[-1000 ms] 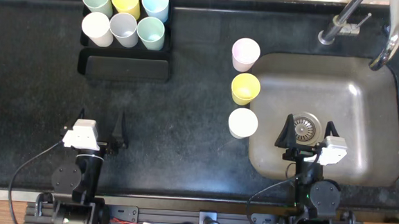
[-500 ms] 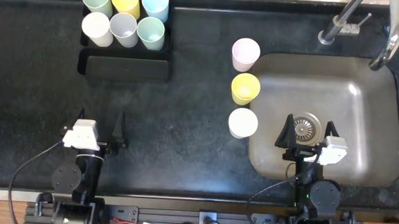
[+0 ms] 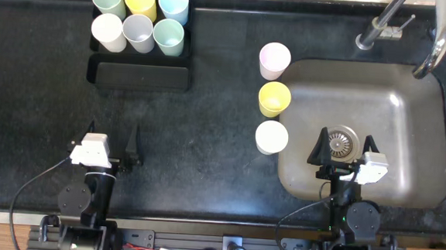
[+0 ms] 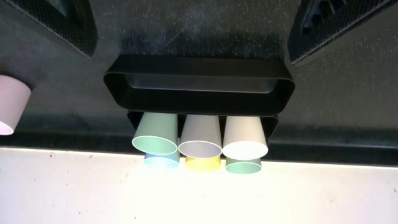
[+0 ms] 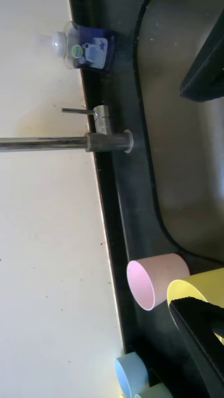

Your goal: Store Cups

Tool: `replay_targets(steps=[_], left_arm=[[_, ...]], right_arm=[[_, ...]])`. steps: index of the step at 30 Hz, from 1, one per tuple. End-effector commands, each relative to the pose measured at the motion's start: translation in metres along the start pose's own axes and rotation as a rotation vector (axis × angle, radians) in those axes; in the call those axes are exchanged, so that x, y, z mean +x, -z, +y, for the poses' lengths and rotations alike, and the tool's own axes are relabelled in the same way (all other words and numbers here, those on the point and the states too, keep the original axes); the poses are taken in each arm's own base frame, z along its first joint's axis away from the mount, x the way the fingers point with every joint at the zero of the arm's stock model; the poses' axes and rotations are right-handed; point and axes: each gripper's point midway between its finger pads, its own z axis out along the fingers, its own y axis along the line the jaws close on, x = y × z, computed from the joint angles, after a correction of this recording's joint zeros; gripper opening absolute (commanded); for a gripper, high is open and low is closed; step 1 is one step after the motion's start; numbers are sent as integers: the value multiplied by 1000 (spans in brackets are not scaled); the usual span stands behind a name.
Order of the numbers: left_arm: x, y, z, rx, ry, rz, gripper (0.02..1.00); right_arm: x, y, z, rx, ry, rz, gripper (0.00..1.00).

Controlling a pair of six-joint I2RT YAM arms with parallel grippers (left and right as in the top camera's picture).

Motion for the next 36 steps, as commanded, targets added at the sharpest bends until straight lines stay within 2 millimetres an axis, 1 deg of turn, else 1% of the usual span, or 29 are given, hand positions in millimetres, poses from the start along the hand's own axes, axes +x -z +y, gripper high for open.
replay_targets(steps=[1,10,12,14,15,17,19,22,23,25,26,27,28,29,31,32,34,36], left_arm=[[0,0,-5,22,-16,-5,998],[0,0,-5,24,-15,-5,996],[-4,1,-11,57,-15,-12,998],[-17,0,-22,117,-12,-11,998],[-27,-1,-29,153,-7,-8,998],[-50,-11,-42,223,51,29,998],[-76,-30,-59,308,128,110,998],[-113,-75,-82,413,236,276,998],[-124,-93,-88,426,280,338,998],[-143,-135,-104,423,395,487,998],[-148,-153,-113,416,405,544,998],[-153,-171,-127,419,399,603,996],[-154,-185,-141,415,386,649,998],[-154,-199,-159,405,363,698,998],[-148,-218,-196,402,316,766,998],[-143,-224,-214,400,296,792,998],[-124,-234,-249,350,295,862,998],[-102,-236,-268,290,298,924,1000]], right_arm=[[3,0,-1,2,-4,-2,998],[3,0,-1,2,-4,-1,996],[3,0,-1,2,-4,-2,998],[3,0,-1,1,-4,-1,996],[3,0,-1,2,-4,-2,996],[3,0,-1,2,-4,-1,998],[3,0,-1,2,-4,-1,998],[3,0,-1,2,-4,-2,996],[3,0,-1,2,-4,-2,996],[3,0,-1,2,-4,-2,998],[3,0,-1,2,-4,-2,998],[3,0,-1,2,-4,-2,998],[3,0,-1,2,-4,-1,998],[3,0,-1,2,-4,-1,996],[3,0,-1,2,-4,-2,996],[3,0,-1,2,-4,-2,996],[3,0,-1,2,-4,-1,996],[3,0,-1,2,-4,-1,998]])
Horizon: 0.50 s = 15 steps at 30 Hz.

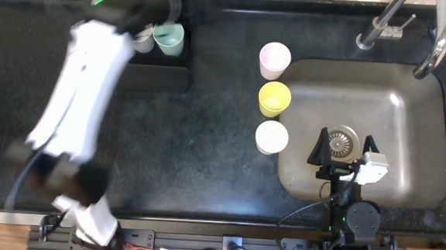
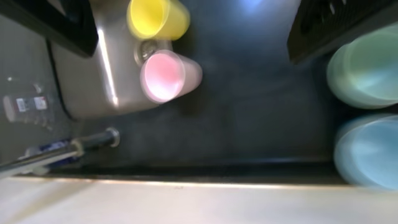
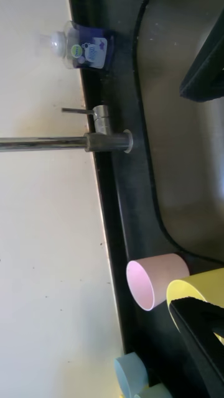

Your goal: Store Cups

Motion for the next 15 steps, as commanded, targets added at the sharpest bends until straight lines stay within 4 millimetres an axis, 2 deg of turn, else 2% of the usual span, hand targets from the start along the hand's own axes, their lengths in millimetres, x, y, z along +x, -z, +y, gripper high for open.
replay_targets(steps=[1,5,8,12,15], left_arm=[[23,-54,-34,-122,94,69,1000],[61,-96,-38,-201,153,168,1000],[77,-120,-38,-230,191,190,1000],[92,-136,-26,-276,260,224,998],[94,-144,-17,-306,284,222,1000]], right_arm=[[3,0,-1,2,-5,-1,996],[3,0,-1,2,-5,-1,996],[3,0,-1,2,-5,-1,996],[3,0,-1,2,-5,-2,998],[3,0,-1,2,-5,-1,998]])
